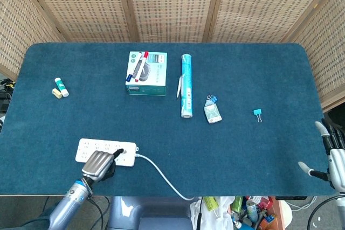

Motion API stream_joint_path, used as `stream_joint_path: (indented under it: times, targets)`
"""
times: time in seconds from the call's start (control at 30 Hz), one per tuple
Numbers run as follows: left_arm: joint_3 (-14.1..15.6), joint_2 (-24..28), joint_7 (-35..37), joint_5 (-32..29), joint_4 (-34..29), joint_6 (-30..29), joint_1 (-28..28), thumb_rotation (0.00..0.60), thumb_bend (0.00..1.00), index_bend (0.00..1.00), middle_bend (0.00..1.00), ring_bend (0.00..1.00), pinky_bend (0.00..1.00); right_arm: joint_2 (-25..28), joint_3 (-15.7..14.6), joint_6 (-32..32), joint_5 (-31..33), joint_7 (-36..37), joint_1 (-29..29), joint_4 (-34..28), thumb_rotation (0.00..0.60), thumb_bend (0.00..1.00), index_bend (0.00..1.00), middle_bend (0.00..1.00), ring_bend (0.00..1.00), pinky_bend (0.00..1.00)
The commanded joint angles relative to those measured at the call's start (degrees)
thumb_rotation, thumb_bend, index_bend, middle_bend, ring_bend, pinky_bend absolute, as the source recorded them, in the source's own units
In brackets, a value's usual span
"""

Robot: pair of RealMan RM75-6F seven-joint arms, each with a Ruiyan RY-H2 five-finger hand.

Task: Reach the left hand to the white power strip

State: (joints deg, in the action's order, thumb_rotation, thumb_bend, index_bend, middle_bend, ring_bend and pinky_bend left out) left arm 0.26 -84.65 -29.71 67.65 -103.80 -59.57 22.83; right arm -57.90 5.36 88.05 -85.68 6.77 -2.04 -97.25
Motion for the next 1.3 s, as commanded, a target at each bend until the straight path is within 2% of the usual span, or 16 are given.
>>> stream_joint_path:
  times: [0.03, 0.7, 0.73, 0.93, 1.0, 1.03, 1.07, 1.1, 1.13, 1.17, 1.23, 1.3]
  targets:
    - [0.21, -0.11, 0.02, -0.66, 0.01, 0.51, 0.35, 0.6, 1.0, 0.22, 1.0, 1.0, 1.0, 0.01, 0.0, 0.02, 0.02, 0.0, 0.02, -0.01, 0.6, 0.0, 0.0, 0.0, 0.0, 0.0]
    - [1.99, 0.84, 0.61, -3.71, 0.05, 2.23, 2.37, 0.6, 1.0, 0.24, 1.0, 1.0, 1.0, -0.04, 0.01, 0.16, -0.04, -0.19, 0.06, -0.1, 0.6, 0.0, 0.0, 0.0, 0.0, 0.0]
    - [1.75, 0.98, 1.45, -3.08, -0.1, 1.62, 2.22, 0.6, 1.0, 0.24, 1.0, 1.0, 1.0, -0.04, 0.01, 0.16, -0.05, -0.18, 0.06, -0.1, 0.6, 0.0, 0.0, 0.0, 0.0, 0.0]
    - [-0.57, 2.92, 10.04, 9.93, 0.26, -10.32, -1.23, 0.6, 1.0, 0.24, 1.0, 1.0, 1.0, 0.01, 0.02, 0.19, -0.09, 0.08, 0.08, -0.05, 0.6, 0.0, 0.0, 0.0, 0.0, 0.0]
    - [-1.49, 4.29, 12.68, 15.12, 1.52, -16.31, -2.82, 0.6, 0.87, 0.24, 1.0, 1.0, 1.0, 0.05, -0.02, 0.25, -0.19, 0.13, 0.11, -0.11, 0.6, 0.0, 0.0, 0.0, 0.0, 0.0]
    - [-2.29, 5.19, 13.15, 17.01, 2.3, -19.86, -3.83, 0.6, 0.66, 0.24, 1.0, 1.0, 1.0, 0.08, -0.03, 0.32, -0.25, 0.16, 0.14, -0.15, 0.6, 0.0, 0.0, 0.0, 0.0, 0.0]
    - [-2.6, 5.64, 13.3, 17.93, 2.84, -21.64, -4.4, 0.6, 0.38, 0.25, 1.0, 1.0, 1.0, 0.1, -0.05, 0.37, -0.29, 0.18, 0.17, -0.17, 0.6, 0.0, 0.0, 0.0, 0.0, 0.0]
    - [-3.22, 6.27, 13.18, 18.97, 3.81, -24.29, -5.25, 0.583, 0.22, 0.25, 1.0, 1.0, 1.0, 0.11, -0.06, 0.45, -0.36, 0.16, 0.2, -0.21, 0.6, 0.0, 0.0, 0.0, 0.0, 0.0]
    - [-3.65, 6.61, 13.2, 19.44, 4.43, -25.93, -5.83, 0.487, 0.05, 0.27, 1.0, 1.0, 1.0, 0.11, -0.07, 0.5, -0.41, 0.15, 0.22, -0.24, 0.6, 0.0, 0.0, 0.0, 0.0, 0.0]
    - [-4.24, 7.35, 14.14, 19.99, 5.34, -28.59, -6.97, 0.364, 0.0, 0.29, 1.0, 1.0, 1.0, 0.11, -0.1, 0.6, -0.53, 0.11, 0.24, -0.32, 0.6, 0.0, 0.0, 0.0, 0.0, 0.0]
    - [-4.34, 9.88, 20.22, 22.44, 7.84, -32.85, -8.84, 0.162, 0.0, 0.33, 1.0, 1.0, 1.0, 0.07, -0.22, 0.64, -0.85, -0.17, 0.22, -0.44, 0.6, 0.0, 0.0, 0.0, 0.0, 0.0]
    - [-4.64, 11.19, 23.15, 23.86, 12.93, -36.91, -10.71, 0.08, 0.0, 0.35, 1.0, 1.0, 1.0, -0.03, -0.35, 0.73, -1.17, -0.6, 0.23, -0.58, 0.6, 0.0, 0.0, 0.0, 0.0, 0.0]
